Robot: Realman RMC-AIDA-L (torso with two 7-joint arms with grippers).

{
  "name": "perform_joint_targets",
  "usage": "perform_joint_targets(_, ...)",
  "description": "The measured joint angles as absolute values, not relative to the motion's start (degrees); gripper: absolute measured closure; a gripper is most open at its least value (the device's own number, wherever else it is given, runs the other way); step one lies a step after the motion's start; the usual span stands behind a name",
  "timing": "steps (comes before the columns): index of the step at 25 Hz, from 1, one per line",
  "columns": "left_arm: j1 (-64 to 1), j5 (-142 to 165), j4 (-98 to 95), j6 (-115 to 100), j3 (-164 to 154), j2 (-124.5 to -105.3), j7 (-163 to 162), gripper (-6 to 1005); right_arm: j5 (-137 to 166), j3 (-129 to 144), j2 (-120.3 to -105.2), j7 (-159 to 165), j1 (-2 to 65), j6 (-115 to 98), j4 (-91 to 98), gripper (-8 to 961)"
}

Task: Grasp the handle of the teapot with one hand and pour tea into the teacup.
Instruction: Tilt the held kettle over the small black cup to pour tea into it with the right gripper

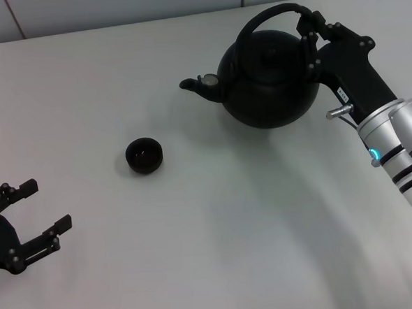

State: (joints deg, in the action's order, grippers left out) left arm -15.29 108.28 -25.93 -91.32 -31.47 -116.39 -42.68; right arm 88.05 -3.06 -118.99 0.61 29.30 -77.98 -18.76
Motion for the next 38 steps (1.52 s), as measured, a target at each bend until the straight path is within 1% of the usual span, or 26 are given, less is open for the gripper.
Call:
perform_joint_targets(5, -15.29, 108.28, -25.93, -91.29, -31.46, -116.5, -42.67, 187, 88.83, -3.08, -118.92, 3.51, 29.65, -78.7, -16.94, 819)
perform_joint_targets(10, -15.17, 108.28, -25.93, -91.22, -31.47, -116.92, -42.65, 187, 93.72, -2.77, -118.82, 13.6, 31.46, -78.98, -9.96, 820)
perform_joint_targets(11, -15.12, 108.28, -25.93, -91.22, -31.46, -117.01, -42.65, 187, 96.0, -2.53, -118.81, 18.64, 33.02, -78.15, -6.34, 820)
perform_joint_targets(15, -15.02, 108.28, -25.93, -91.25, -31.01, -117.17, -42.6, 187, 99.3, -2.38, -118.84, 24.2, 35.51, -76.16, -2.2, 820)
perform_joint_targets(16, -14.98, 108.28, -25.93, -91.28, -30.81, -117.29, -42.48, 187, 101.75, -2.32, -118.82, 26.75, 37.29, -74.61, -0.48, 820)
perform_joint_targets(23, -14.83, 108.28, -25.93, -91.36, -30.67, -117.69, -42.29, 186, 107.69, -2.14, -118.8, 29.89, 41.78, -69.9, 1.27, 820)
perform_joint_targets(38, -14.67, 108.28, -25.84, -91.4, -30.14, -117.85, -42.18, 187, 107.84, -0.7, -118.95, 30.03, 42.44, -69.54, 1.83, 819)
